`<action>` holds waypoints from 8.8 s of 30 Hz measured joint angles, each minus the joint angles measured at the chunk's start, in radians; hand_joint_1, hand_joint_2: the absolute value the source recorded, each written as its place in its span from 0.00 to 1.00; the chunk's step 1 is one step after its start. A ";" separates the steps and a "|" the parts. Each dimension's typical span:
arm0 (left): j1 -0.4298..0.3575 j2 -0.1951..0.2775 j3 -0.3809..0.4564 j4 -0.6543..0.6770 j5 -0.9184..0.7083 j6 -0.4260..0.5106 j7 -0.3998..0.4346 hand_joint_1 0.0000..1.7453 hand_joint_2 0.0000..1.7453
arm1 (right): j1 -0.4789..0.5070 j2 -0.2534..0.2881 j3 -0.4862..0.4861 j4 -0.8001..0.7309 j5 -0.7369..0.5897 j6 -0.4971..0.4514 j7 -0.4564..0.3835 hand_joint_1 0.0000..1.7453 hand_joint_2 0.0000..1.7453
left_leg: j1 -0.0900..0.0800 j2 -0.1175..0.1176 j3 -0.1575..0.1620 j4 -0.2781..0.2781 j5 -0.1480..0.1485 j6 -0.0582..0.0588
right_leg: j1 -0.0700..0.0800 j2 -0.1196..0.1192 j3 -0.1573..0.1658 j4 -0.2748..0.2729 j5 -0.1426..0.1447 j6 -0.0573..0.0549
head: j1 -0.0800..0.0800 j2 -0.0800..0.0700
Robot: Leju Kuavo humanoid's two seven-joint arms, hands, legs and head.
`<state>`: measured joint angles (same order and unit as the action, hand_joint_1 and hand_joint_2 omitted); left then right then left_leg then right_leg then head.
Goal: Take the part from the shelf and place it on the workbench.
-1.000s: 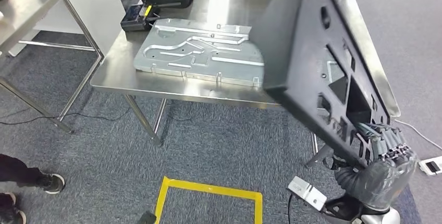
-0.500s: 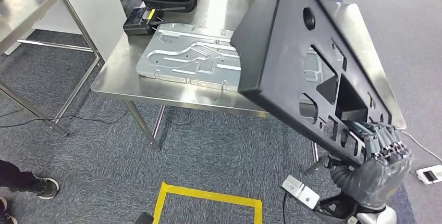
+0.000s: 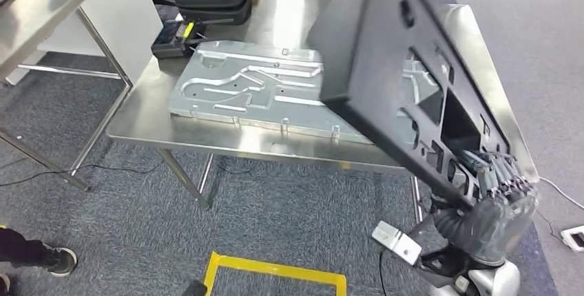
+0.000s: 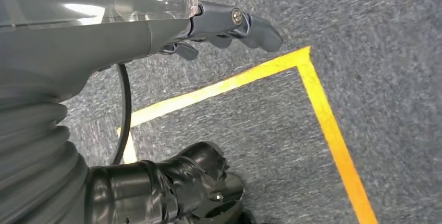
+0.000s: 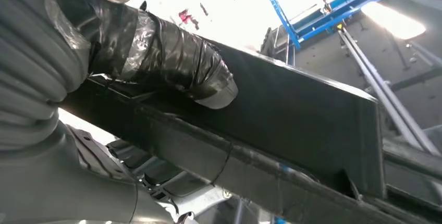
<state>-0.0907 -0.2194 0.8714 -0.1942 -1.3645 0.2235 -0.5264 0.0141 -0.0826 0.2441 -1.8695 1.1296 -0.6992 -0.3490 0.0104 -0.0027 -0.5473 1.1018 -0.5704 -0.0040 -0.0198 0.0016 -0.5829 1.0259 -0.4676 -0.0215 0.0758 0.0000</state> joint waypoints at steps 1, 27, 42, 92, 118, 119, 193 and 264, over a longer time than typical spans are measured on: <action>0.000 0.001 0.000 0.000 0.000 0.000 0.000 0.00 1.00 | -0.004 -0.002 0.004 0.003 0.002 0.000 0.003 1.00 1.00 | 0.000 0.000 -0.039 0.069 -0.025 -0.002 | 0.002 -0.001 0.005 -0.001 -0.004 -0.005 | 0.000 0.000; -0.002 0.005 -0.001 0.000 -0.008 -0.005 0.006 0.00 1.00 | -0.065 -0.046 0.048 0.068 0.010 0.000 0.039 1.00 1.00 | -0.003 -0.003 0.031 -0.095 0.056 0.015 | 0.007 0.002 -0.024 0.017 0.010 0.022 | 0.001 0.000; -0.003 0.005 -0.002 0.000 -0.008 -0.005 0.006 0.00 1.00 | -0.078 -0.048 0.059 0.081 0.006 0.000 0.051 1.00 1.00 | -0.008 -0.002 -0.058 -0.070 0.126 0.026 | 0.013 0.006 0.056 -0.002 -0.057 0.018 | 0.000 0.000; -0.025 -0.005 -0.038 0.000 -0.026 -0.041 0.023 0.00 0.00 | -0.342 -0.081 0.237 0.295 0.389 0.095 0.324 1.00 1.00 | 0.001 -0.003 -0.070 0.018 0.042 -0.001 | -0.004 0.005 -0.018 0.010 0.007 0.005 | -0.001 0.000; -0.058 -0.016 -0.123 0.000 -0.050 -0.091 0.054 0.00 0.00 | -0.729 0.116 0.581 1.159 0.440 0.286 0.533 1.00 1.00 | 0.000 -0.008 -0.058 -0.073 0.121 0.026 | 0.019 0.000 -0.048 0.024 0.022 0.016 | 0.000 0.000; -0.058 -0.016 -0.124 0.000 -0.049 -0.091 0.054 0.00 0.00 | -0.731 0.120 0.583 1.173 0.440 0.285 0.533 1.00 1.00 | 0.000 -0.008 -0.059 -0.074 0.122 0.021 | 0.022 0.001 -0.047 0.020 0.022 0.013 | -0.001 0.000; 0.018 0.012 -0.096 0.000 0.115 0.139 0.049 0.00 0.00 | 0.215 -0.010 -0.039 -0.096 -0.392 0.001 -0.154 0.00 0.00 | -0.003 -0.004 -0.007 -0.026 0.054 0.016 | 0.014 -0.001 -0.011 0.013 0.007 -0.005 | -0.005 0.000; 0.030 0.006 -0.057 0.000 0.136 0.161 0.047 0.00 0.00 | 0.351 0.256 -0.095 -0.063 -0.621 -0.001 -0.346 0.00 0.00 | -0.004 0.019 0.040 -0.133 0.092 0.055 | 0.007 -0.003 -0.087 0.221 -0.143 0.039 | -0.002 0.000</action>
<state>-0.0609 -0.2136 0.8145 -0.1942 -1.2280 0.3845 -0.4791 0.3651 0.1736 0.1495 -1.9321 0.5089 -0.6999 -0.6951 0.0064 0.0166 -0.5075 0.9684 -0.4782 0.0509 -0.0125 -0.0017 -0.6698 1.2467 -0.6105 0.0175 0.0743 -0.0003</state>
